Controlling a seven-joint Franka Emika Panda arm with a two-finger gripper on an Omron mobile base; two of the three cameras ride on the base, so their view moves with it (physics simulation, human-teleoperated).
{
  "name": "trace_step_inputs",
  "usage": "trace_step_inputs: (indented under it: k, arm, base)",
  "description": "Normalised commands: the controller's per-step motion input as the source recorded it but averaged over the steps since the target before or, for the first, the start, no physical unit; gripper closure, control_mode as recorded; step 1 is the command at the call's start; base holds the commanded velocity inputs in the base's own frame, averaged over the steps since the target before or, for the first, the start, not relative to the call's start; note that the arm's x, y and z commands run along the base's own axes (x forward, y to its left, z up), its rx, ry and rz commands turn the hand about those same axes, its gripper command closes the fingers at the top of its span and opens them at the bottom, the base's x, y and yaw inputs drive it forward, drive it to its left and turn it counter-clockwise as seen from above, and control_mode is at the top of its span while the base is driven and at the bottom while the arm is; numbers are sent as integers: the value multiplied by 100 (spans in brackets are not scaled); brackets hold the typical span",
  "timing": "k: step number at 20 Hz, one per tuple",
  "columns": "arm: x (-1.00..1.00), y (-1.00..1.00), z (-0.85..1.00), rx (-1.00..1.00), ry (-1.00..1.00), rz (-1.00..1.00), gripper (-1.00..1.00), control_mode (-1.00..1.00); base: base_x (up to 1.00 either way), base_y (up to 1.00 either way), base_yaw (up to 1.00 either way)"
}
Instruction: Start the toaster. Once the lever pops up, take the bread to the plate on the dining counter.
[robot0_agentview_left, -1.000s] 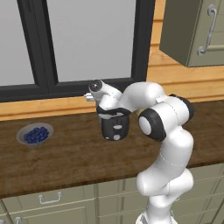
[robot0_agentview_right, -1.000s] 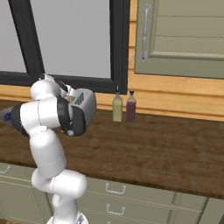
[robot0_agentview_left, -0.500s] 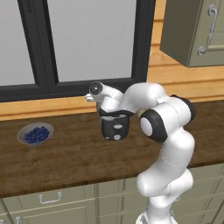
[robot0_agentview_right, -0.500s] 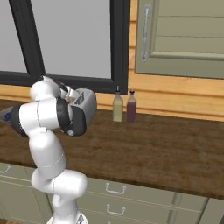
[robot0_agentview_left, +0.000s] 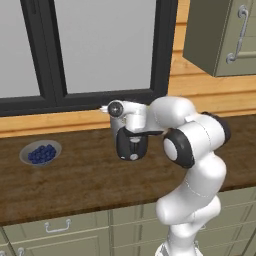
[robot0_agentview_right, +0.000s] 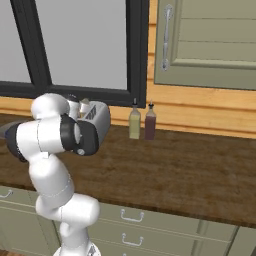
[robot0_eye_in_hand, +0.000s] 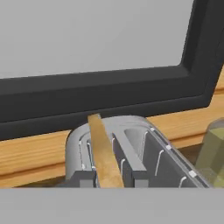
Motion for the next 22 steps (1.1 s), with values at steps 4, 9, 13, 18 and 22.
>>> trace_step_inputs:
  k: [4, 9, 13, 18, 22]
  arm:
    - [-16, -6, 100, 17, -7, 0, 100, -100]
    - [-27, 0, 100, 18, -3, 0, 100, -100]
    - [-66, -1, 100, 21, 1, 0, 100, -100]
    - [-93, -12, 100, 20, 4, 0, 100, -100]
    - [-100, -27, 89, 10, 0, 0, 100, -100]
  base:
    - [0, 0, 0]
    - [0, 0, 0]
    - [0, 0, 0]
    - [0, 0, 0]
    - [0, 0, 0]
